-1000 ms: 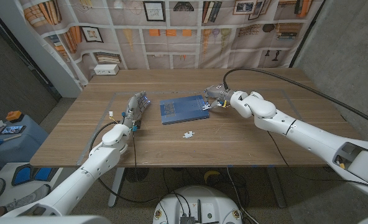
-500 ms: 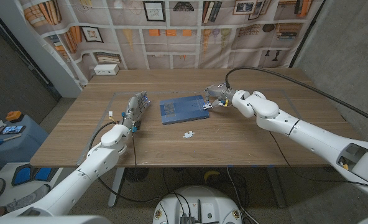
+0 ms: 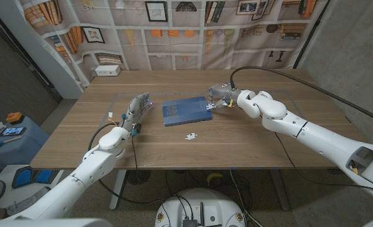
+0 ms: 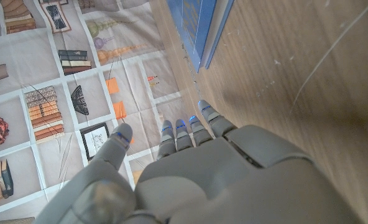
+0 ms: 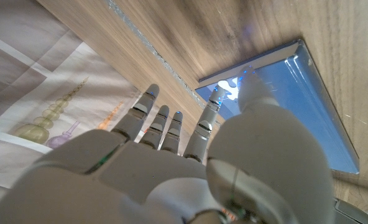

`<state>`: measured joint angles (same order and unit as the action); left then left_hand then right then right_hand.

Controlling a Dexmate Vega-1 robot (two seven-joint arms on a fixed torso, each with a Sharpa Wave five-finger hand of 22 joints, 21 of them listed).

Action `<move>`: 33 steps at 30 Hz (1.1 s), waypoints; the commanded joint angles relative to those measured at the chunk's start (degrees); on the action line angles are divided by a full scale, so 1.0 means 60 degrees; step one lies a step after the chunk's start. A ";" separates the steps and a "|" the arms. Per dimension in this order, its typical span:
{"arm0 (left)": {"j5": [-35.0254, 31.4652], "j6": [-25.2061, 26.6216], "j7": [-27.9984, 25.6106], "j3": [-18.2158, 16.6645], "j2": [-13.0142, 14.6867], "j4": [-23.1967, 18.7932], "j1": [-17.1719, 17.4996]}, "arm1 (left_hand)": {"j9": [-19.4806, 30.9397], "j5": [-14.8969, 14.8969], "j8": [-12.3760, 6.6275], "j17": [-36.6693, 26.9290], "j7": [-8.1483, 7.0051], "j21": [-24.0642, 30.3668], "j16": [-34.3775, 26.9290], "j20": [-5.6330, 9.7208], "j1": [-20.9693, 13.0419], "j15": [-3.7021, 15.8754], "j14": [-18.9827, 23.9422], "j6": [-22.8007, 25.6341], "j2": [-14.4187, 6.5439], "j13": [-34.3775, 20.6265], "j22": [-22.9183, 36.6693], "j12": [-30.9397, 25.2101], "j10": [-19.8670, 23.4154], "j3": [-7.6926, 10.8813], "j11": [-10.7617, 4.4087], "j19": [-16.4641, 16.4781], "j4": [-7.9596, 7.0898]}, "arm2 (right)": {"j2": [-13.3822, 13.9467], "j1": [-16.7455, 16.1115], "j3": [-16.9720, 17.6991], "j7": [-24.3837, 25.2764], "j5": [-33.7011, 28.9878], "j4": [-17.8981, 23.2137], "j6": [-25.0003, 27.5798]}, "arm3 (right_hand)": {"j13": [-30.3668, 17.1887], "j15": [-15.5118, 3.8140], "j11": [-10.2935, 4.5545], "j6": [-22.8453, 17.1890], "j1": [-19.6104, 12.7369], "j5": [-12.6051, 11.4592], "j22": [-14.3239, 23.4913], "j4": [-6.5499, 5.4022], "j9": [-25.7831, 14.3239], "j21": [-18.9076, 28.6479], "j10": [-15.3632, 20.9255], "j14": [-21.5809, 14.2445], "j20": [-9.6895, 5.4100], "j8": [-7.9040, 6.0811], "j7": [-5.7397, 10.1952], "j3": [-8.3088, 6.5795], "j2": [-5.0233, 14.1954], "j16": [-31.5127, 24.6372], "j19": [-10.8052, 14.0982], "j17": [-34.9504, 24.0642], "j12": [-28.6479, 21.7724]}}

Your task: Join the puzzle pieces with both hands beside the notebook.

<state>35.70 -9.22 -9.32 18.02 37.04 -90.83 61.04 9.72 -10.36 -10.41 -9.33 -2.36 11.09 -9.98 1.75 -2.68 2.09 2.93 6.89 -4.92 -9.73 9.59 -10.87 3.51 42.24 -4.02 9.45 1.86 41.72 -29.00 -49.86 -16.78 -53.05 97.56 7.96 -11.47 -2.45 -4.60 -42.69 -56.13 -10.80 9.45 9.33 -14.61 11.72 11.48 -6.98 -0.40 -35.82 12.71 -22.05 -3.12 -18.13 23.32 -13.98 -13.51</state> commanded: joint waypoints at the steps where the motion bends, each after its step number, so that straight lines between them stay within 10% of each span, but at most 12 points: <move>1: -0.0318 0.0112 -0.0425 -0.0213 0.0459 -0.0957 0.0627 | 0.0034 0.0008 -0.0098 -0.0005 -0.0022 0.0025 -0.0025 -0.0044 -0.0113 0.0196 0.0105 0.0168 -0.0384 -0.0033 0.0029 -0.0069 0.0153 0.0018 0.0008 0.0111 0.0122 | 0.0245 -0.0224 0.0319 -0.0272 0.0135 0.0595 0.0050 | -0.0018 0.0040 0.0029 -0.0073 -0.0082 0.0015 0.0048 -0.0012 -0.0037 -0.0028 0.0055 -0.0058 0.0055 -0.0063 0.0008 0.0032 0.0067 -0.0074 0.0063 -0.0046 0.0005; 33: -0.3195 0.0404 -0.0523 -0.0478 0.2464 -0.2478 0.1228 | 0.0070 -0.0012 -0.0172 -0.0123 -0.0191 0.0088 -0.0115 -0.0003 0.0349 0.0316 0.0357 0.0873 -0.0623 -0.0051 0.0048 -0.0084 0.0479 -0.0180 -0.0095 0.0413 -0.0408 | 0.0461 -0.1276 0.0916 -0.0908 -0.0373 0.2233 0.1283 | -0.0020 0.0014 0.0003 -0.0155 -0.0132 0.0022 0.0050 -0.0026 -0.0036 -0.0060 0.0154 -0.0124 0.0084 -0.0091 0.0010 0.0069 0.0131 -0.0098 0.0068 -0.0070 0.0034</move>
<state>24.54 -7.72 -12.11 14.76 47.69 -102.62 67.69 10.02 -10.36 -11.05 -10.02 -3.39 11.09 -10.20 1.74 -1.14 2.05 4.52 11.39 -4.45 -9.73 9.74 -11.26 5.94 41.03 -4.40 11.50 -0.03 43.74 -34.49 -45.65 -21.13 -54.77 107.98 13.67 -11.48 -2.25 -4.50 -43.20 -56.42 -10.80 9.45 9.17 -14.52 11.43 11.99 -7.18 0.01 -36.05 12.59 -21.90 -2.84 -18.45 23.73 -14.25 -13.51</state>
